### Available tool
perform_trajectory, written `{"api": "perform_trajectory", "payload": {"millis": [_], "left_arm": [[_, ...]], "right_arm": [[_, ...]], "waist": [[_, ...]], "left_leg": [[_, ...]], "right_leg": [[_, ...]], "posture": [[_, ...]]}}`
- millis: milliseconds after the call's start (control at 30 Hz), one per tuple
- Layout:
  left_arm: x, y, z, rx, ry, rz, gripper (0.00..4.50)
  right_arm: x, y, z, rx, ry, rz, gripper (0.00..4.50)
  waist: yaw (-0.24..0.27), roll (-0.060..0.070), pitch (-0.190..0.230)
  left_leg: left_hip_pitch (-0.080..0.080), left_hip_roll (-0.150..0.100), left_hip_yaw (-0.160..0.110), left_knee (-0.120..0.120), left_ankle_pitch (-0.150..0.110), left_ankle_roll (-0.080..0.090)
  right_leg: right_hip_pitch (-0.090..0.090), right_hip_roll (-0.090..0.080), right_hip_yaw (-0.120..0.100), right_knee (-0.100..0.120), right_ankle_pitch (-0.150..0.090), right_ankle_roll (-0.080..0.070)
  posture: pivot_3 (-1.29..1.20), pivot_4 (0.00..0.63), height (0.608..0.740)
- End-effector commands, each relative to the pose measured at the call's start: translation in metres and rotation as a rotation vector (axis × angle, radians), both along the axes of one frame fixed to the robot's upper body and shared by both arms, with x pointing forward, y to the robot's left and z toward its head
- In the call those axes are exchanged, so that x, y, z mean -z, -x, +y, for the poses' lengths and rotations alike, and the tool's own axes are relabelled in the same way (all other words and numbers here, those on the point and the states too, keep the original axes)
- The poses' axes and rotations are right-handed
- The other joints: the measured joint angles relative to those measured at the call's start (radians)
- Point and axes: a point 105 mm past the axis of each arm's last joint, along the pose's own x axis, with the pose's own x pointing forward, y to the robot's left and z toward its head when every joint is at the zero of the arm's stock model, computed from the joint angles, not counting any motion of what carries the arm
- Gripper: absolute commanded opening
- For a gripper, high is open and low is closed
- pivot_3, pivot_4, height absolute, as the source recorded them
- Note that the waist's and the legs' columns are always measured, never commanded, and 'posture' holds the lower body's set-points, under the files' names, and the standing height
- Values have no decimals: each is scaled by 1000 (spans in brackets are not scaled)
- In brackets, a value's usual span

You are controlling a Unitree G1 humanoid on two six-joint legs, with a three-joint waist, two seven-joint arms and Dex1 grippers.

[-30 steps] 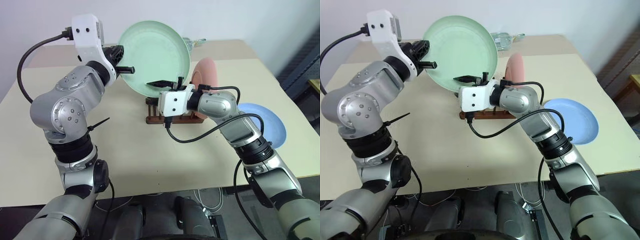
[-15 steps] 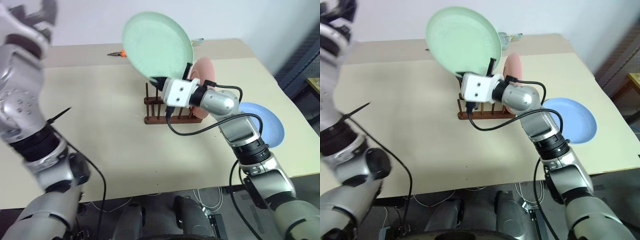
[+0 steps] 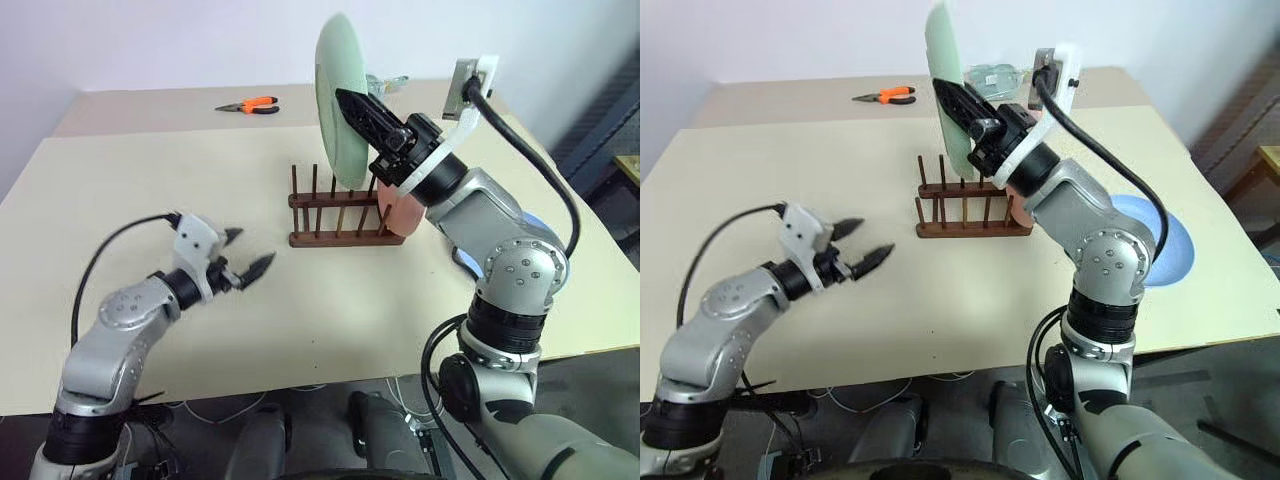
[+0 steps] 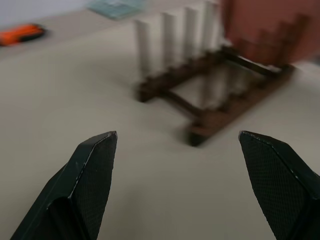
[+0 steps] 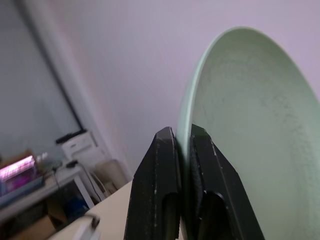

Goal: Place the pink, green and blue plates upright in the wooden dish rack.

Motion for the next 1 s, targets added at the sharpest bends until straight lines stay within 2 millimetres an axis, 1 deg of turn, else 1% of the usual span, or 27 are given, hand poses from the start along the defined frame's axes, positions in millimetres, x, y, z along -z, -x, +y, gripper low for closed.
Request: {"api": "perform_trajectory", "payload": {"millis": [33,167,267,467,533,567,600,633,667,733,800,933,967,1000], "left_arm": [[-7,15,-22,121,12,-40,3985],[-3,18,-33,159,13,-33,3985],[-2,17,-37,160,17,-34,3985],[-4,16,-42,166,20,-46,3985],[-4,16,-43,166,20,-48,4076],[-4,15,-43,167,21,-48,4076],[-5,15,-44,168,23,-49,4076],[-5,15,-45,168,25,-49,4076],[-5,15,-45,168,25,-49,4076],[-4,14,-46,166,26,-50,4076],[-4,12,-48,168,29,-53,4076],[-5,6,-50,170,25,-64,4076],[-5,4,-51,170,26,-65,4076],[-4,2,-52,170,26,-66,4076]], "right_arm": [[-2,-6,-4,44,-66,74,0],[10,-15,-6,69,-64,162,0],[16,-20,-7,94,-36,193,0],[23,-32,-10,133,-16,238,0],[24,-35,-11,152,4,230,736],[22,-36,-11,174,47,193,1049],[19,-36,-11,194,97,148,1493],[14,-35,-11,230,161,71,2015],[9,-33,-11,262,228,-12,2440],[1,-27,-10,281,312,-142,2440],[-8,-22,-13,321,413,-290,2440],[-22,2,-17,342,641,-646,2440],[-23,5,-25,337,690,-691,2440],[-24,7,-36,319,714,-699,2440]], "waist": [[1,1,-1],[4,2,-1],[2,2,-1],[0,2,-1],[0,2,-1],[0,2,0],[1,2,0],[1,2,0],[1,2,0],[1,3,0],[1,3,0],[3,2,0],[3,2,0],[4,2,0]], "left_leg": [[0,0,0,0,0,0],[-1,0,0,1,0,0],[0,0,0,1,0,1],[0,0,0,1,0,1],[0,0,0,1,0,1],[0,0,0,1,0,1],[0,0,0,1,0,1],[0,0,0,1,0,1],[0,0,0,1,0,1],[0,0,1,1,0,1],[0,0,0,1,-1,2],[0,0,0,2,-1,2],[0,0,0,2,-1,2],[0,0,0,2,-1,2]], "right_leg": [[0,0,0,0,0,0],[1,0,0,0,0,0],[1,0,0,0,0,0],[1,1,0,0,0,0],[1,1,0,0,0,0],[1,1,0,0,0,0],[1,1,0,0,0,0],[1,1,0,0,0,0],[1,1,0,-1,0,0],[1,1,0,-1,0,1],[1,1,0,-1,0,1],[2,1,0,-2,-2,4],[3,1,0,-2,-3,5],[3,1,0,-3,-3,5]], "posture": [[0,150,740],[0,150,740],[0,150,740],[0,150,740],[0,150,740],[0,150,740],[0,150,740],[0,150,740],[0,150,740],[0,150,740],[0,150,740],[0,150,740],[0,150,740],[0,150,740]]}}
